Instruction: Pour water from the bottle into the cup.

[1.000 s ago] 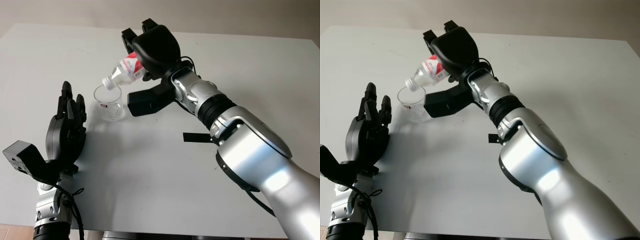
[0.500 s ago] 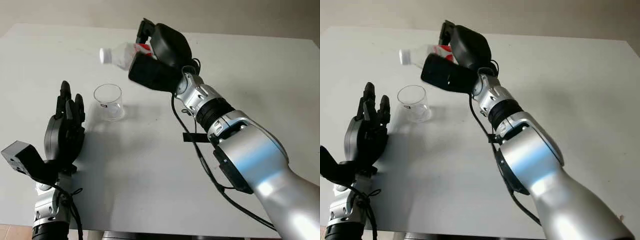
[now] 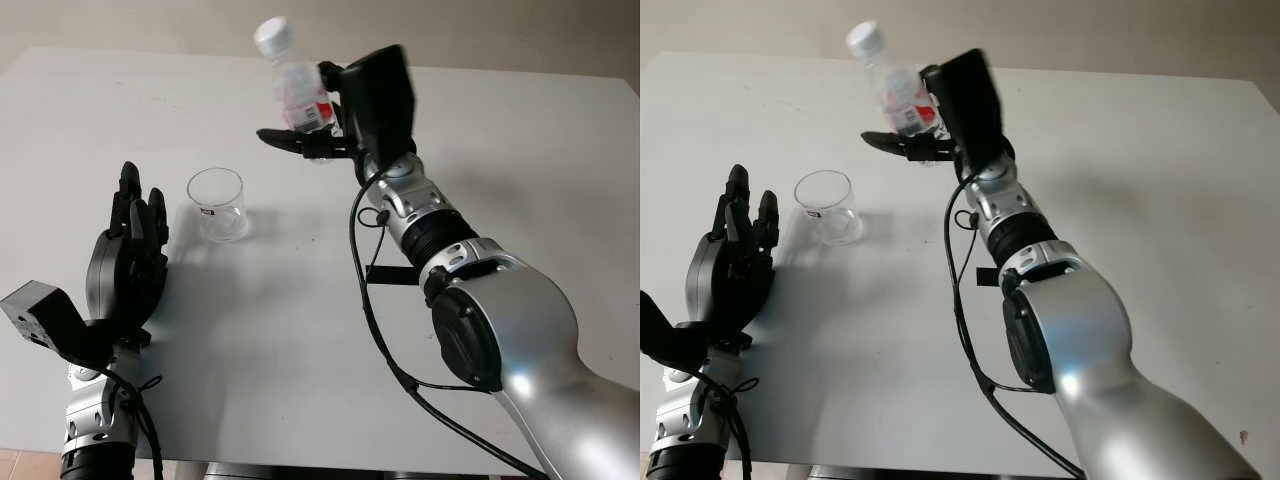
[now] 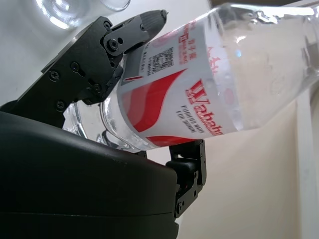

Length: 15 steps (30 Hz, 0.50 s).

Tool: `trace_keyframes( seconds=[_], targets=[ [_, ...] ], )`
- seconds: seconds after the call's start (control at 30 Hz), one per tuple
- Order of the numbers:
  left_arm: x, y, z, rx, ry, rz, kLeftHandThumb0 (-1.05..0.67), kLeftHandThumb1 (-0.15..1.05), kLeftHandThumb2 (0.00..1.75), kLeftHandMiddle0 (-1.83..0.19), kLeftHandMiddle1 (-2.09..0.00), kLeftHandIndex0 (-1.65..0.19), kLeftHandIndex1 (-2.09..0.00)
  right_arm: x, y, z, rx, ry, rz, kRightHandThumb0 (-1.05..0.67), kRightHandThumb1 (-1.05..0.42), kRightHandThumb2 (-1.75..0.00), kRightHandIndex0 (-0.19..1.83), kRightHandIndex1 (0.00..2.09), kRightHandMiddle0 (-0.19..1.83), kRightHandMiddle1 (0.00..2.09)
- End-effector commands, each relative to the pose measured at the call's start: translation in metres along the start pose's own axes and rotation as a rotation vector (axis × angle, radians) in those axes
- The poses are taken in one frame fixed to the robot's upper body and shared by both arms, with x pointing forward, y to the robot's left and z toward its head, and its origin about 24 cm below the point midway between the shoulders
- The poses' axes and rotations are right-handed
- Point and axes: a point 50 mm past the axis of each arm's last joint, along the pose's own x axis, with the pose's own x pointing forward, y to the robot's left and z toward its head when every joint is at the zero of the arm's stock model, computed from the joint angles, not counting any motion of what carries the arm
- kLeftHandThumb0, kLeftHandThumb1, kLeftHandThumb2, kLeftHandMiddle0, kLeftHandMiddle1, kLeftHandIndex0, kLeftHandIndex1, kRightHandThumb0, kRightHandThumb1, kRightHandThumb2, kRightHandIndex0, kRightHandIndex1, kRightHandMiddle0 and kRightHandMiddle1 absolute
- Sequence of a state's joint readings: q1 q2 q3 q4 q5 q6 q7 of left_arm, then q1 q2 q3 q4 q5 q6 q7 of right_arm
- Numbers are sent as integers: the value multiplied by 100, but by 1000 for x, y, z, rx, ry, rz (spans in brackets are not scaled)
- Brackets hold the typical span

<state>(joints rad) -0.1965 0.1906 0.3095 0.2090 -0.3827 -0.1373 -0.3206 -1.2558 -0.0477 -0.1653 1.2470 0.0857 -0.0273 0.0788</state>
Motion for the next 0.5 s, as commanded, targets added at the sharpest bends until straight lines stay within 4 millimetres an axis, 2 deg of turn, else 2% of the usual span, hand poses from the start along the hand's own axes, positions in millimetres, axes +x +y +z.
trace_keyframes(
  seconds=[0.0, 0.1, 0.3, 0.47],
  targets=[
    [-3, 1, -7, -12, 29, 3, -82, 105, 59, 19, -5, 19, 0, -3, -14, 0, 59, -6, -5, -17, -102, -28, 140, 209, 130, 209],
    [-3, 1, -7, -14, 31, 4, -82, 105, 58, 19, -5, 19, 0, -7, -26, -7, 91, 2, 15, -18, -104, -23, 146, 209, 121, 209],
    [-4, 1, -8, -17, 31, 5, -82, 105, 59, 19, -4, 19, 0, -26, -49, -18, -24, -58, 42, -29, -105, -22, 139, 209, 72, 209],
    [-6, 1, -8, -25, 29, -6, -81, 105, 60, 19, 0, 19, 0, -59, -73, -27, -141, -90, 41, -39, -105, -28, 135, 209, 67, 209]
  ],
)
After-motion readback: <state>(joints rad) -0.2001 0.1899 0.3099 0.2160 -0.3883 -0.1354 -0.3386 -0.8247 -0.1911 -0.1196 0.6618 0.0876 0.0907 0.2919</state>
